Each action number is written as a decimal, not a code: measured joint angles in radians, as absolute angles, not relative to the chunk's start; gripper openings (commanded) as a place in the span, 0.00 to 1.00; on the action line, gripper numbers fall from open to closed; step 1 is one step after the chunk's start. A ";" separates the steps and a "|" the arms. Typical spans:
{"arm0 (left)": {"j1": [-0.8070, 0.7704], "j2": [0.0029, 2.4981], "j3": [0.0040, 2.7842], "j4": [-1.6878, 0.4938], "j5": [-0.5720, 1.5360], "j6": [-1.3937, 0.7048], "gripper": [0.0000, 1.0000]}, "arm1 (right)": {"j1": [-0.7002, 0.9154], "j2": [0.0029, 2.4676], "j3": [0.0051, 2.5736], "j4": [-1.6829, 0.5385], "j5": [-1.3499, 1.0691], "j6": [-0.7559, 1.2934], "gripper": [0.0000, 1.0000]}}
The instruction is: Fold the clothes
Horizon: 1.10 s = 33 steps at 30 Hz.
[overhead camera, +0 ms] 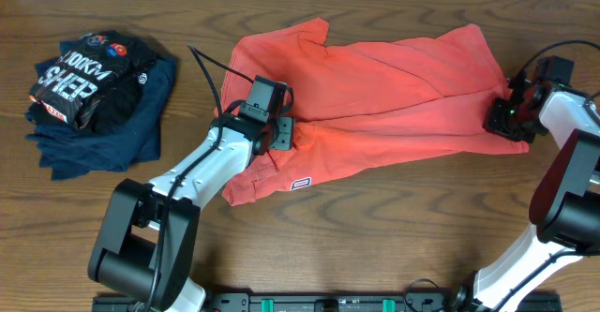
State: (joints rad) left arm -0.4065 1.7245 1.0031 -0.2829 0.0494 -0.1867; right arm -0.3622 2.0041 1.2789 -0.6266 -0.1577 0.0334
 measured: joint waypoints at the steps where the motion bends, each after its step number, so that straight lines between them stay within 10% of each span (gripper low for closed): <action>1: -0.406 1.722 1.003 -0.287 0.053 -0.186 0.63 | -0.362 2.004 1.279 -0.627 -0.158 0.033 0.26; 9: -0.399 1.668 1.005 -0.382 0.067 -0.187 0.83 | -0.363 2.003 1.279 -0.627 -0.145 0.041 0.20; 22: -0.298 1.668 0.999 -0.595 0.072 -0.262 0.72 | -0.361 1.947 1.262 -0.621 -0.146 0.046 0.34; 33: -0.284 1.668 0.878 -0.604 0.072 -0.258 0.86 | -0.365 1.945 1.261 -0.707 0.039 0.126 0.46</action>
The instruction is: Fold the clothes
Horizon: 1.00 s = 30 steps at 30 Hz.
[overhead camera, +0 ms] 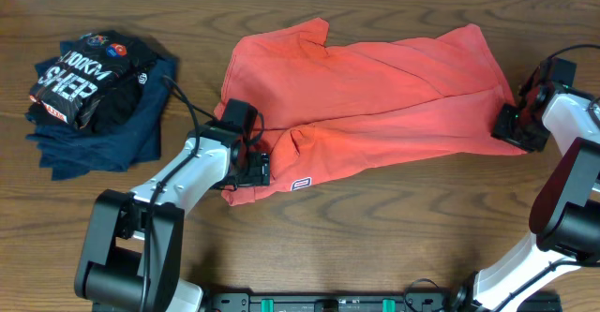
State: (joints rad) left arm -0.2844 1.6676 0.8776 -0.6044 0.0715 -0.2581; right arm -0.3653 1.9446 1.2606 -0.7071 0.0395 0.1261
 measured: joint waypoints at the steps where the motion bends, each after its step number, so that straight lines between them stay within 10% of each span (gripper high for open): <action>1: -0.278 1.668 0.876 -0.603 0.073 -0.258 0.86 | -0.365 1.945 1.261 -0.714 0.049 0.129 0.51; 14: -0.236 1.653 0.839 -0.536 0.078 -0.254 0.85 | -0.372 1.945 1.225 -0.714 0.120 0.144 0.51; 18: -0.236 1.653 0.839 -0.538 0.077 -0.254 0.45 | -0.372 1.943 1.216 -0.712 0.117 0.155 0.01; 22: -0.236 1.652 0.839 -0.566 0.099 -0.258 0.10 | -0.371 1.938 1.209 -0.749 0.121 0.176 0.01; 30: -0.237 1.644 0.838 -0.786 -0.013 -0.263 0.06 | -0.397 1.935 1.197 -0.912 0.175 0.288 0.01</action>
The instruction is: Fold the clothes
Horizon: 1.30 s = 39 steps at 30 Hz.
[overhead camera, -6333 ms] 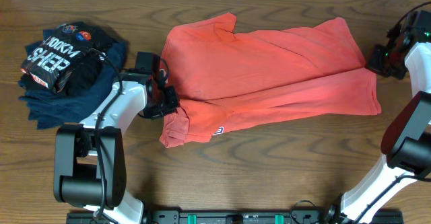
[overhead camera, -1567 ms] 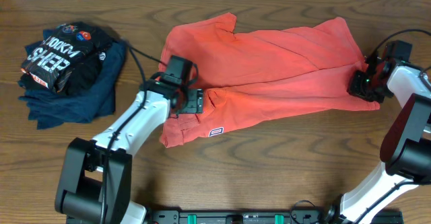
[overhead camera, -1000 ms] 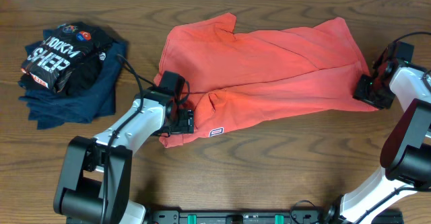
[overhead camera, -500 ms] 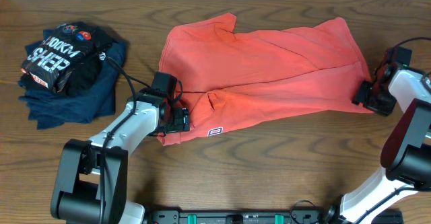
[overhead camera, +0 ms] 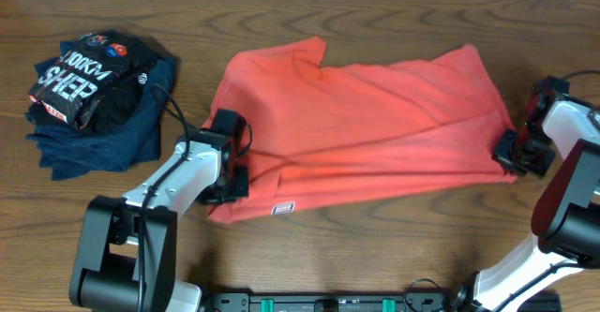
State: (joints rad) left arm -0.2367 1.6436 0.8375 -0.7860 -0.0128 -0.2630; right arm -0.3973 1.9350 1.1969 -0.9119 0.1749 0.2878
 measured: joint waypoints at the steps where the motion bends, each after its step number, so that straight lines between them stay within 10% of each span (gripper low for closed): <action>1: -0.237 1.644 0.834 -0.805 -0.028 -0.270 0.06 | -0.405 1.935 1.195 -0.933 0.175 0.302 0.01; 19: -0.237 1.645 0.826 -0.831 -0.084 -0.303 0.06 | -0.440 1.909 1.179 -1.054 0.169 0.360 0.01; 20: -0.237 1.645 0.826 -0.831 -0.084 -0.303 0.09 | -0.441 1.892 1.176 -1.054 0.167 0.361 0.01; 23: -0.237 1.639 0.825 -0.830 -0.097 -0.308 0.98 | -0.441 1.829 1.174 -1.049 0.160 0.367 0.20; 25: -0.234 1.623 0.822 -0.833 -0.129 -0.311 0.98 | -0.447 1.789 1.175 -1.028 0.176 0.373 0.61; 27: -0.229 1.598 0.819 -0.835 -0.157 -0.316 0.98 | -0.455 1.757 1.175 -1.024 0.182 0.374 0.73; 39: -0.228 1.428 0.859 -0.847 -0.179 -0.314 0.98 | -0.456 1.749 1.175 -0.966 0.082 0.327 0.73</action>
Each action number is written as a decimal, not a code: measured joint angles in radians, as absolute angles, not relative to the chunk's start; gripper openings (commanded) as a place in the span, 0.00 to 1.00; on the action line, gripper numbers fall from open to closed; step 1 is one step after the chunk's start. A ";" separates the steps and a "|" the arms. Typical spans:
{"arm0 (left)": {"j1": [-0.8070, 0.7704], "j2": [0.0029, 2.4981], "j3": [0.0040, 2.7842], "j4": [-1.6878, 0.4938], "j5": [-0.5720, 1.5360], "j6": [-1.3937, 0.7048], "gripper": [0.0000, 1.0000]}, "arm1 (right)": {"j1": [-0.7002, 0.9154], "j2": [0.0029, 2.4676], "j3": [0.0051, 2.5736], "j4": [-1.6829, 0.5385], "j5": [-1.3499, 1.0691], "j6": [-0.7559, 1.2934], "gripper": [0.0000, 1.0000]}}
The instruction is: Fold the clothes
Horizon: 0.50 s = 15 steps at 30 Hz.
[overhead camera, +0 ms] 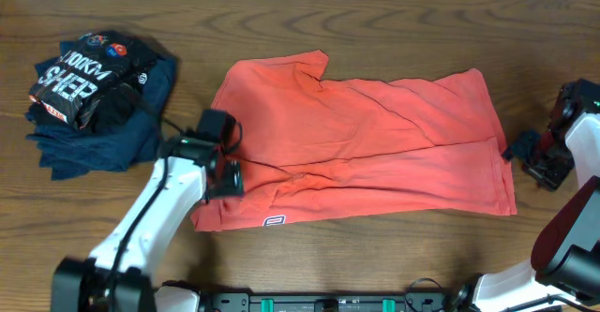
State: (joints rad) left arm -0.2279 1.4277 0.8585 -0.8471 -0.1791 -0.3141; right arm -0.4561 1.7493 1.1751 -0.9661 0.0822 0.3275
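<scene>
A red shirt [366,143] lies spread nearly flat across the middle of the table, a small label near its lower left hem. My left gripper [228,176] sits on the shirt's left edge, and creases run out from it, so it appears shut on the cloth. My right gripper [523,149] is just off the shirt's right edge, its dark fingers pointing at the hem. Whether they touch or hold the cloth cannot be made out from above.
A pile of folded dark clothes [94,96], navy under a black printed shirt, sits at the far left. A black cable runs from the left arm [159,214] toward that pile. Bare wooden table [394,256] shows in front of the shirt.
The shirt's lower left corner has shifted left and toward the front, and the cloth lies wider and flatter. The right gripper has moved right, to just beyond the shirt's edge.
At first the shirt lay bunched, with the left gripper on its middle left and the right gripper at its right edge. The left gripper then stood at the left hem. The grippers later stood farther apart, the shirt stretched between them; now it lies spread.
</scene>
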 measured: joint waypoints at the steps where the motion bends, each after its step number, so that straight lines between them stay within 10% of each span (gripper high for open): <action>1: -0.228 1.409 0.877 -0.815 -0.180 -0.309 0.98 | -0.456 1.749 1.175 -0.957 0.054 0.316 0.77; 6: -0.228 1.386 1.018 -0.661 -0.103 -0.203 0.98 | -0.427 1.737 1.175 -0.920 -0.075 0.248 0.99; 15: -0.176 1.670 1.310 -0.658 -0.021 -0.121 0.98 | -0.354 1.610 1.175 -0.920 -0.220 0.141 0.99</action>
State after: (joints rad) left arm -0.1764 1.6703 1.3098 -0.6579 -0.0208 -0.1215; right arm -0.3538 1.6100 1.1751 -0.9199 -0.2203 0.1413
